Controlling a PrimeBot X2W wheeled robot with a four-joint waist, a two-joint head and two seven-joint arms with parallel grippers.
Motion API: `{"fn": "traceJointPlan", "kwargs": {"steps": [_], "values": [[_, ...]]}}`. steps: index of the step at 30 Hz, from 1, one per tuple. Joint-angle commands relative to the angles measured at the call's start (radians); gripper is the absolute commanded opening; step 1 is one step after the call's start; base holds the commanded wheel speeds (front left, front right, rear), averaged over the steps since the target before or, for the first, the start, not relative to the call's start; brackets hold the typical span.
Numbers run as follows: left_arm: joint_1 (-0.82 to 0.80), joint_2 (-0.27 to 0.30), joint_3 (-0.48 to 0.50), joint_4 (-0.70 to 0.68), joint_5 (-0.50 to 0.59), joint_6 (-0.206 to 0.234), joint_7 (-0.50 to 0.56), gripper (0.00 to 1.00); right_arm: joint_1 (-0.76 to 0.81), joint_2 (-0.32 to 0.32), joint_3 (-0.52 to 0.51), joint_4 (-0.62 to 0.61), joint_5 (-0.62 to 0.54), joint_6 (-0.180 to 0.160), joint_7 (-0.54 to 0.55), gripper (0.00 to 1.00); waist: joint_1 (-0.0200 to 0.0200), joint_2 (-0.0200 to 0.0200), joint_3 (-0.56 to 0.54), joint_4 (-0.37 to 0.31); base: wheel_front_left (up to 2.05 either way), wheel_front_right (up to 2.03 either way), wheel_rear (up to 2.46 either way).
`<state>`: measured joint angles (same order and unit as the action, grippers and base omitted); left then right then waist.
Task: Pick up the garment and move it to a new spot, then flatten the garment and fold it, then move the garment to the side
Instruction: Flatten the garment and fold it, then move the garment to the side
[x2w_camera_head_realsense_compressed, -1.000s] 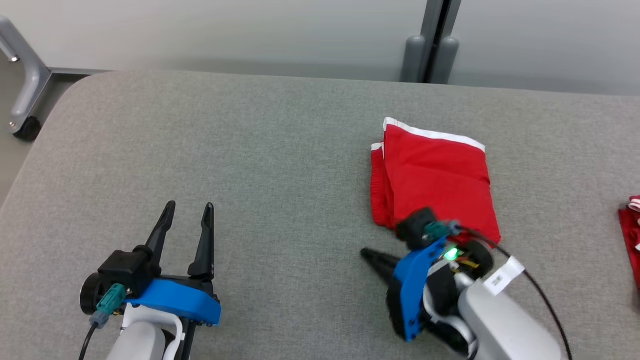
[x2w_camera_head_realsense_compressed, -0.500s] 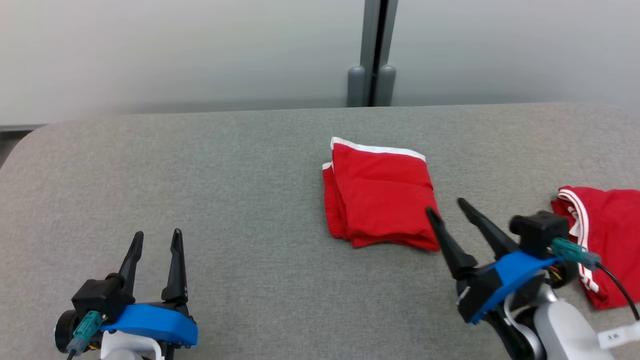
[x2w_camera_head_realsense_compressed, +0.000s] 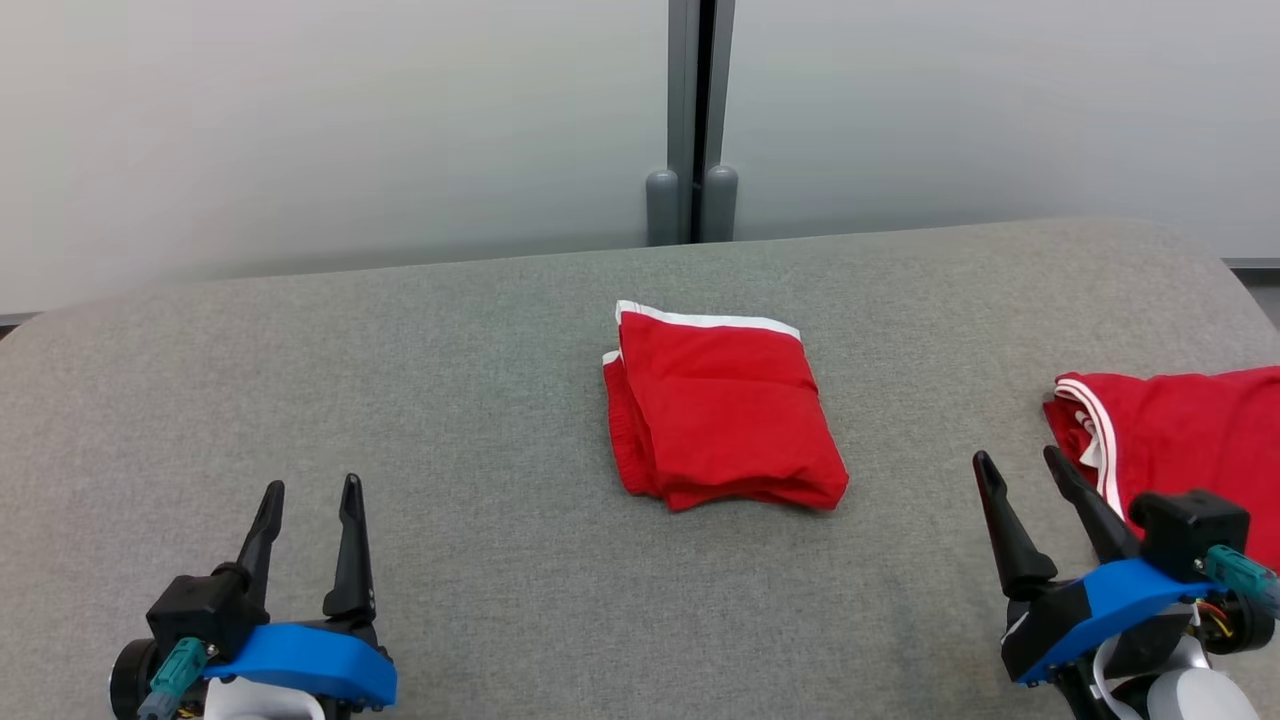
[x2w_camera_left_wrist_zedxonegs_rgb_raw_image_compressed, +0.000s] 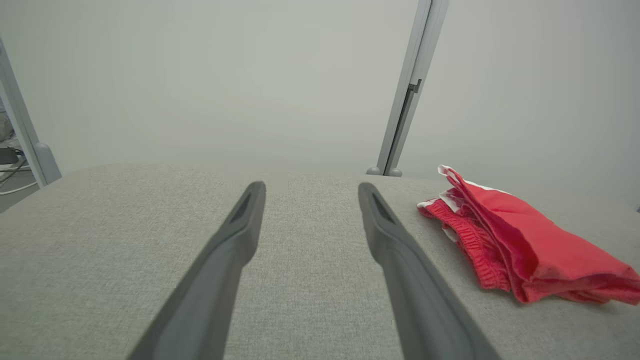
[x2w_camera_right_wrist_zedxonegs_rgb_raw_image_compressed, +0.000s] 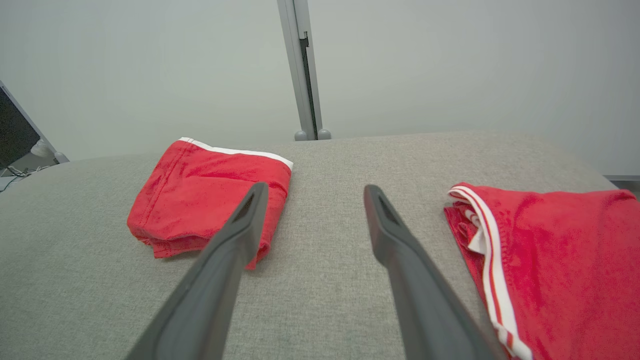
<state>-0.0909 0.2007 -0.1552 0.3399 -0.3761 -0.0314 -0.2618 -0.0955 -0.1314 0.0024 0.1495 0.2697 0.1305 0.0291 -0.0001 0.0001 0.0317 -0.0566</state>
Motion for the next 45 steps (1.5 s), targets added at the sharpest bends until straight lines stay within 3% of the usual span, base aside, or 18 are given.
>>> {"fn": "traceJointPlan", "kwargs": {"steps": [1,22,29,38,45], "values": [[0.002,-0.001,-0.004,-0.009,0.007,0.006,-0.003,1.0,0.016,0.008,-0.006,-0.002,-0.008,0.001,-0.009,1.0,0.0001,-0.0001,-0.003,-0.002,0.0,0.0,0.0],[0.019,0.009,-0.006,-0.058,-0.01,0.034,0.01,1.0,-0.007,0.03,0.016,0.019,0.007,0.001,0.024,1.0,0.0001,-0.0001,0.008,0.01,0.0,0.0,0.0],[-0.035,0.016,-0.021,-0.1,0.002,0.032,0.015,1.0,-0.174,0.04,0.019,0.087,0.031,0.001,0.217,1.0,0.0001,-0.0001,0.101,0.057,0.0,0.0,0.0],[-0.138,-0.003,-0.059,-0.098,0.017,0.013,0.011,1.0,-0.448,0.074,-0.11,0.307,-0.066,0.001,0.457,1.0,0.0001,-0.0001,0.226,0.157,0.0,0.0,0.0],[-0.173,-0.018,-0.069,-0.062,0.024,-0.004,0.003,1.0,-0.521,0.081,-0.172,0.453,-0.137,0.001,0.51,1.0,0.0001,-0.0001,0.251,0.201,0.0,0.0,0.0]]}}
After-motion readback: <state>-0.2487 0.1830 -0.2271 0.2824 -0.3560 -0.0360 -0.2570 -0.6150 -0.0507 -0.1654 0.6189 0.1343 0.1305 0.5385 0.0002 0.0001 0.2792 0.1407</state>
